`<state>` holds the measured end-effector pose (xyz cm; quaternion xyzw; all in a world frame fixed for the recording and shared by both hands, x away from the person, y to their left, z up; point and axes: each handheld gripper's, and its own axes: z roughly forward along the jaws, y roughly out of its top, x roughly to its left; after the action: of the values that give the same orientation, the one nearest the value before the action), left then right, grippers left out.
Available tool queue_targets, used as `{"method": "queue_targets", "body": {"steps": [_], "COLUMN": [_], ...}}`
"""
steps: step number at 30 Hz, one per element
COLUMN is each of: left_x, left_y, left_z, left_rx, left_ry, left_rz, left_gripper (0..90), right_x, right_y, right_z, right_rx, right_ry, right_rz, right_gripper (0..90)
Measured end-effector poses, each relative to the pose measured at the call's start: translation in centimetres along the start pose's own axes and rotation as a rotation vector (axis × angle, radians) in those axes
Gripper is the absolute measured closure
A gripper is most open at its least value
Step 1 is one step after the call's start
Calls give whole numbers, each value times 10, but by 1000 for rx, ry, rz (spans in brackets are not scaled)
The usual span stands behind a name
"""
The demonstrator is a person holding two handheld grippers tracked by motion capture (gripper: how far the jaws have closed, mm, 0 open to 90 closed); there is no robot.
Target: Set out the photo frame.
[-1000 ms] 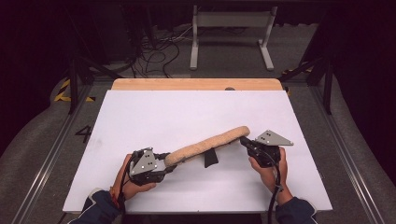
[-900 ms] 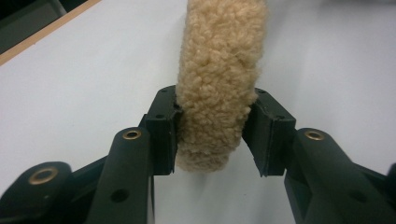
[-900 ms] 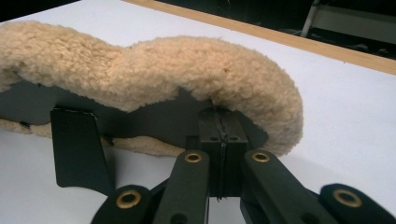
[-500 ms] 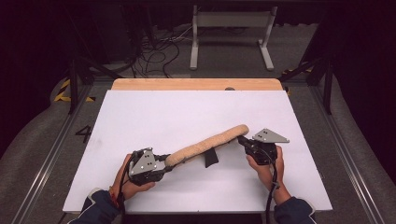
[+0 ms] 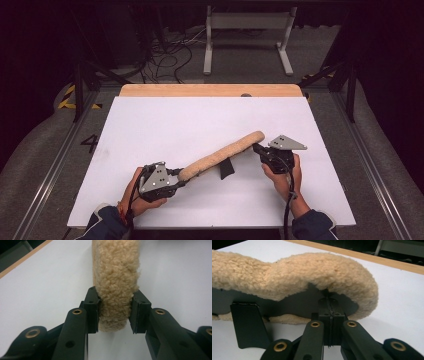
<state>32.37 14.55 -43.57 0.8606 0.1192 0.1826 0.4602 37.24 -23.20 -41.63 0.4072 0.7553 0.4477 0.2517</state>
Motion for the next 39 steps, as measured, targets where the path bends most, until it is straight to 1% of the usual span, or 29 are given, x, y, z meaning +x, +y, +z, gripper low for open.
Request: {"method": "queue_targets", "body": {"steps": [1, 5, 11, 14, 15, 19, 22, 25, 29, 32, 34, 35, 37, 39], "left_x": [-1, -3, -6, -8, -8, -13, -18, -19, -21, -24, -25, -25, -27, -30], "left_y": [0, 1, 3, 4, 5, 8, 11, 11, 13, 14, 15, 15, 16, 17], "left_z": [0, 0, 1, 1, 1, 2, 4, 5, 6, 8, 9, 9, 10, 11], "left_rx": [2, 1, 1, 4, 5, 14, 15, 13, 8, 5, 4, 6, 3, -3], "left_ry": [1, -8, -25, -34, -36, -35, -49, -57, -75, -82, -87, -90, -96, -99], "left_rz": [7, 14, 15, 22, 27, 40, 54, 47, 50, 45, 43, 50, 43, 51], "left_gripper": [652, 653, 655, 655, 656, 656, 655, 655, 655, 654, 654, 653, 653, 653], "right_x": [0, 0, -2, -3, -2, -2, -4, -4, -4, -6, -6, -6, -6, -6], "right_y": [0, 2, 4, 5, 5, 7, 8, 8, 10, 13, 13, 14, 15, 15], "right_z": [1, 5, 9, 12, 14, 18, 22, 26, 29, 32, 33, 34, 36, 38], "right_rx": [3, 9, 8, 15, 19, 20, 22, 31, 40, 36, 35, 35, 35, 30], "right_ry": [2, 13, 20, 29, 29, 25, 32, 35, 47, 55, 54, 55, 61, 64], "right_rz": [-3, -7, 3, 26, 21, 19, 28, 25, 44, 58, 55, 63, 69, 70], "right_gripper": [900, 900, 899, 900, 900, 900, 900, 900, 900, 900, 900, 900, 900, 900]}}
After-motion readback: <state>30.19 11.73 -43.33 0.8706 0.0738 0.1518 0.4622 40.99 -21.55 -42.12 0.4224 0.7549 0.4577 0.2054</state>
